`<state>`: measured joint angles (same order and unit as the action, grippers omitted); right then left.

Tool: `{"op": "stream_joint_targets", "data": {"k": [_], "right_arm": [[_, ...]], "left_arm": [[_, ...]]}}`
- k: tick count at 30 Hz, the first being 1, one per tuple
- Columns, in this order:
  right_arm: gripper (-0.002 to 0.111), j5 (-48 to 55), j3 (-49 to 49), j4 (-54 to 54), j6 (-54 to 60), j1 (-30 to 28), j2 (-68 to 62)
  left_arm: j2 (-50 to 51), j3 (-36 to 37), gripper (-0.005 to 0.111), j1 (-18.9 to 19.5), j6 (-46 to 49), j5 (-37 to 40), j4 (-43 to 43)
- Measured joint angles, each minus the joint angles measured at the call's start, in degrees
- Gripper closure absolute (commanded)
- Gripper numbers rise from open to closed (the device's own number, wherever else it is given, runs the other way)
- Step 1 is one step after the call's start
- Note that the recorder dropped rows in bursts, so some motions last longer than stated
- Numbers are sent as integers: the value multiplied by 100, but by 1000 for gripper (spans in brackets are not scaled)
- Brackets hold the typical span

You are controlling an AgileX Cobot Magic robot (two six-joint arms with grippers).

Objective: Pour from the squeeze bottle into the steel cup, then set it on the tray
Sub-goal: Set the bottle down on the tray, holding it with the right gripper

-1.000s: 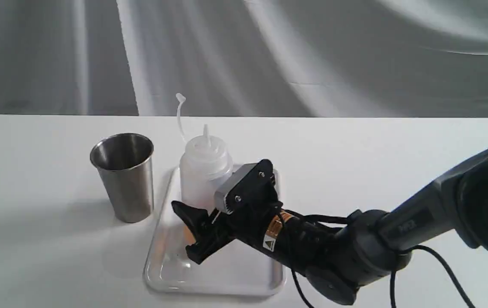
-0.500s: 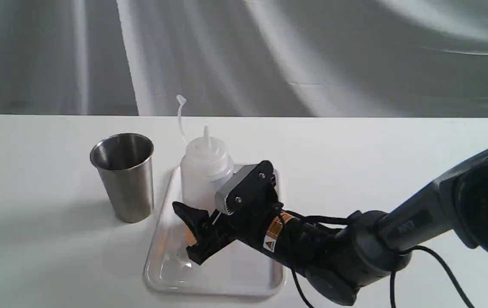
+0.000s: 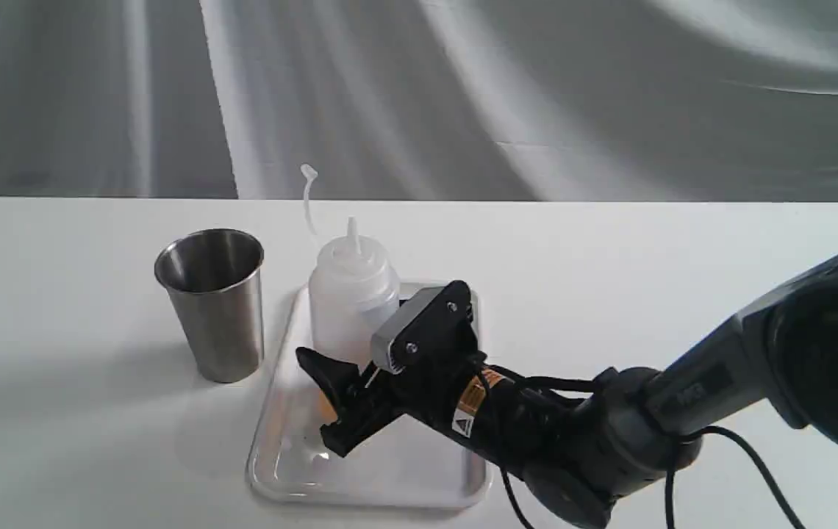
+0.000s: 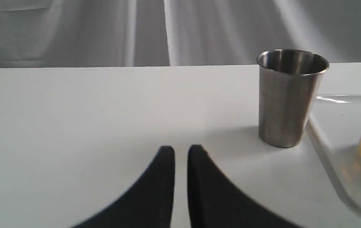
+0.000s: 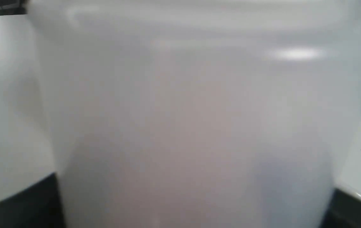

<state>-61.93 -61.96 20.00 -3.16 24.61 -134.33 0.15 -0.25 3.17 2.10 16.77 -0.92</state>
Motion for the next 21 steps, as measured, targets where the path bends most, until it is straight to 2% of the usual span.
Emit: {"op": "stream_joint_targets", "data": {"k": [13, 17, 21], "right_arm": [[108, -84, 0, 0, 0, 0, -22], [94, -88, 0, 0, 0, 0, -26], [66, -88, 0, 0, 0, 0, -26]], "left_arm": [[0, 0, 98, 0, 0, 0, 0], [0, 0, 98, 0, 0, 0, 0], [0, 0, 98, 0, 0, 0, 0]]}}
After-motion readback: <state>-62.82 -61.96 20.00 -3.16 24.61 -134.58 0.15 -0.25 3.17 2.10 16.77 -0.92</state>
